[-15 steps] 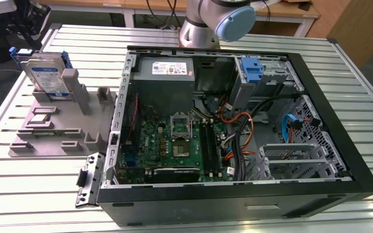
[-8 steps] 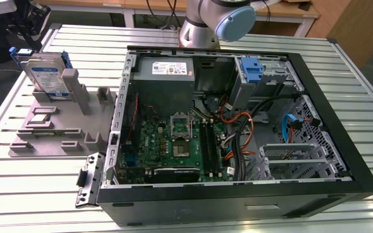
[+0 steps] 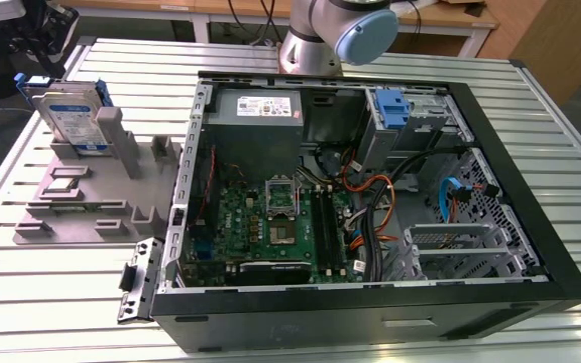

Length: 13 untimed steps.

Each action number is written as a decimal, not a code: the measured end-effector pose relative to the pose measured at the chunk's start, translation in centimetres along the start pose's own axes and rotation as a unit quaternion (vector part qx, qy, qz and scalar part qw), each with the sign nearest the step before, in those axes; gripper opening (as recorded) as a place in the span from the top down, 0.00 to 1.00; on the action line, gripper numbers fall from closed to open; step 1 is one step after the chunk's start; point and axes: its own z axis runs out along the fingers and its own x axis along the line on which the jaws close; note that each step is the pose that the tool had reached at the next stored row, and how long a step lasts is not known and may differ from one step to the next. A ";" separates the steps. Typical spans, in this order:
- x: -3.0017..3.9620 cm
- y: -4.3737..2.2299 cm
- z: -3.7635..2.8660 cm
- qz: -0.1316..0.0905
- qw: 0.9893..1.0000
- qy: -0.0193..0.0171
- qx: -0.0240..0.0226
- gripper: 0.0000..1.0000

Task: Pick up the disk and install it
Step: 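Reach for the disk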

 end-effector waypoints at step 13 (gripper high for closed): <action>-0.01 0.01 -0.14 0.000 1.000 0.000 0.000 0.90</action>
